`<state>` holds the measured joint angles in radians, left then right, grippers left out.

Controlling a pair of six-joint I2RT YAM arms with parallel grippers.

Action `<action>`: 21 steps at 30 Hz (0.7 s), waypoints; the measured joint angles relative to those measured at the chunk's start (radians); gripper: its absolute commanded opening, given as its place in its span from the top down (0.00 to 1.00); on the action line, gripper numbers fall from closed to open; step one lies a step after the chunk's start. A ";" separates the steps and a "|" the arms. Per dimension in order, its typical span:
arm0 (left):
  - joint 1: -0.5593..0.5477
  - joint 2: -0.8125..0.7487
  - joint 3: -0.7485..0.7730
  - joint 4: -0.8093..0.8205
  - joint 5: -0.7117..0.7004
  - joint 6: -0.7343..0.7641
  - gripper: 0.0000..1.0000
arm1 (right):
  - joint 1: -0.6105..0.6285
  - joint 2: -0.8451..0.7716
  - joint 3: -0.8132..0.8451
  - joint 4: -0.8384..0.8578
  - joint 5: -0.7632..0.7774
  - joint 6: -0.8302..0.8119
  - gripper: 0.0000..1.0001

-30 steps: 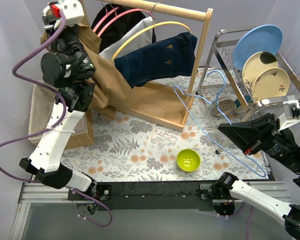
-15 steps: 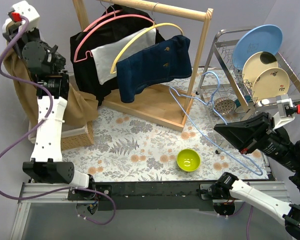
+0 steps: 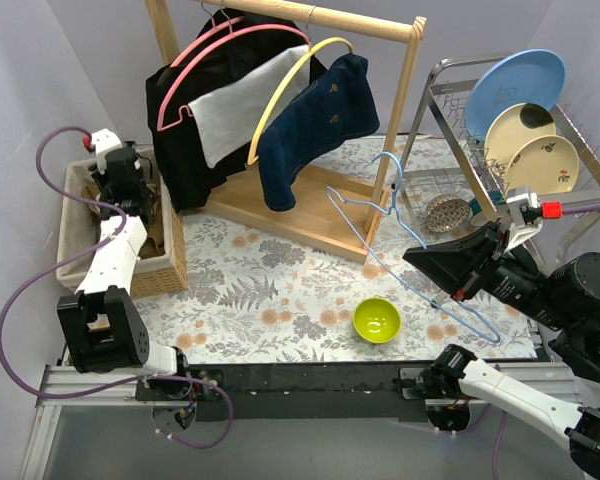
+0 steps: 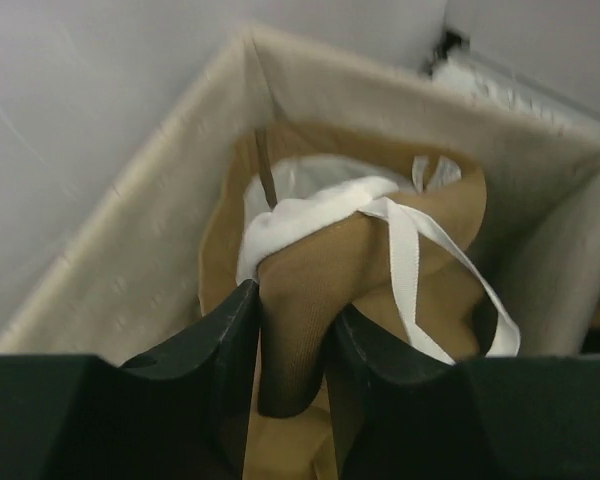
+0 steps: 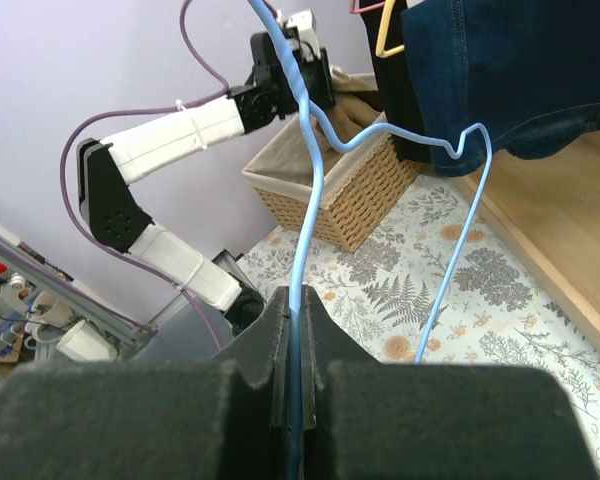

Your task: Place the skirt on the hanger

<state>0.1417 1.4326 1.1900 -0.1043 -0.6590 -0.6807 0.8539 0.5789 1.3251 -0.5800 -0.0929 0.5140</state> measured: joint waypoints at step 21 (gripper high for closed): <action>0.000 -0.277 0.274 -0.365 0.438 -0.351 0.02 | 0.000 0.137 0.021 -0.023 0.250 -0.019 0.99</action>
<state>0.1421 1.1557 1.4635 -0.4698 -0.2211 -1.0321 0.8539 0.7158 1.3464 -0.6033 0.1574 0.4950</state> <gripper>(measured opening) 0.981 0.056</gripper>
